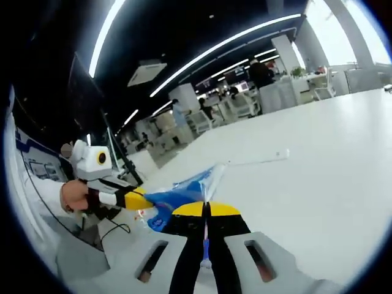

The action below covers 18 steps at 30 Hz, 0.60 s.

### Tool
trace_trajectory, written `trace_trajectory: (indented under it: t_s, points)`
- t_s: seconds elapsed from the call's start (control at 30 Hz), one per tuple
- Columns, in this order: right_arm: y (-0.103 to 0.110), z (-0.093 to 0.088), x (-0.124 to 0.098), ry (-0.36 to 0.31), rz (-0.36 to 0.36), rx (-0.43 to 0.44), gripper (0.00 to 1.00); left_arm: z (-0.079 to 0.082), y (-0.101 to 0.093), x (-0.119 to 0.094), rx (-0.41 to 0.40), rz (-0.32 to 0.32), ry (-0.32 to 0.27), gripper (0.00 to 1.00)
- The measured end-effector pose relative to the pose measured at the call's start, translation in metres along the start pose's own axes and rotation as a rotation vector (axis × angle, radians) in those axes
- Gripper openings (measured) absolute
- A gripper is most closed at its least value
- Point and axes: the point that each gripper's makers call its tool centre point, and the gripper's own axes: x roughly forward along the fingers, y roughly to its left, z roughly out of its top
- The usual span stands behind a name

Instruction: Arrange the tabletop items into an orderly group along one side of the table until the central work area is clear of visible clutter.

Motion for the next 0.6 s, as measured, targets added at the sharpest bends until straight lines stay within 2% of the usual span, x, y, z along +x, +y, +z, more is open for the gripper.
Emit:
trace_trajectory:
  t_s: [0.17,0.33,0.43,0.6]
  points:
    - [-0.013,0.012,-0.005,-0.014,-0.031,-0.016,0.0,0.014,-0.004,0.011,0.031,-0.02,-0.003,0.0]
    - [-0.029,0.028,-0.009,-0.041,-0.058,-0.028,0.0,0.038,-0.004,0.025,0.058,-0.039,-0.014,0.0]
    - [-0.039,0.036,-0.01,-0.048,-0.08,-0.042,0.0,0.053,-0.004,0.039,0.071,-0.052,-0.017,0.0]
    - [-0.065,0.047,-0.009,-0.057,-0.12,-0.056,0.0,0.066,-0.001,0.064,0.092,-0.06,-0.015,0.0]
